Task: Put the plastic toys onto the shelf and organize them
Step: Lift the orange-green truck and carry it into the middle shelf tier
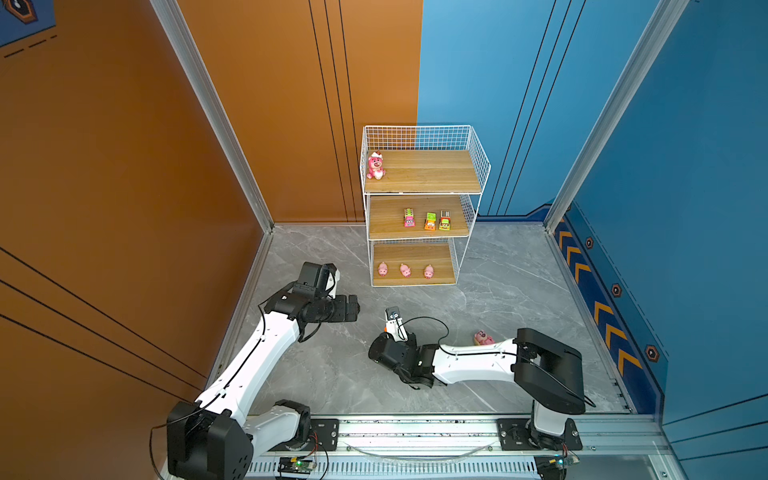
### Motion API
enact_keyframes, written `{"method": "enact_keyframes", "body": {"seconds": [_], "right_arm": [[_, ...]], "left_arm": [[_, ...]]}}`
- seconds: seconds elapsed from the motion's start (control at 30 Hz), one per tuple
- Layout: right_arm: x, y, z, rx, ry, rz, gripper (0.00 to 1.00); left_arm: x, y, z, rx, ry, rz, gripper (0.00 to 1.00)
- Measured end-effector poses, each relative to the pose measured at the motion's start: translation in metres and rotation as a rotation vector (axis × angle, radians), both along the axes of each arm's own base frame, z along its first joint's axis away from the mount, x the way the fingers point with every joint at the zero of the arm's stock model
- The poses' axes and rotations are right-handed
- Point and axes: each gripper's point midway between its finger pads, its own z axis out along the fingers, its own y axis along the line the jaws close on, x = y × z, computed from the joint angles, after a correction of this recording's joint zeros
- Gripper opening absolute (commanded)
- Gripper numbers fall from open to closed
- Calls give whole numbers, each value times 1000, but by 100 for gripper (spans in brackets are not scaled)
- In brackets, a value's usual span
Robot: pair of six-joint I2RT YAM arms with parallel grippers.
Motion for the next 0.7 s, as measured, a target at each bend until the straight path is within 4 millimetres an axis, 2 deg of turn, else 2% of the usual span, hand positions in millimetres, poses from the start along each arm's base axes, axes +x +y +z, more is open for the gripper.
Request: {"method": "enact_keyframes", "body": {"seconds": [0.1, 0.33, 0.53, 0.7], "right_arm": [[11, -1, 32, 27, -35, 0, 19], [58, -16, 117, 99, -138, -53, 20], [88, -24, 167, 110, -211, -77, 20], [112, -19, 198, 124, -254, -81, 21]], "left_arm": [[1, 1, -1, -14, 2, 7, 98], [1, 3, 6, -52, -21, 17, 98], [2, 2, 7, -77, -29, 19, 98], [3, 1, 9, -90, -33, 20, 98]]}}
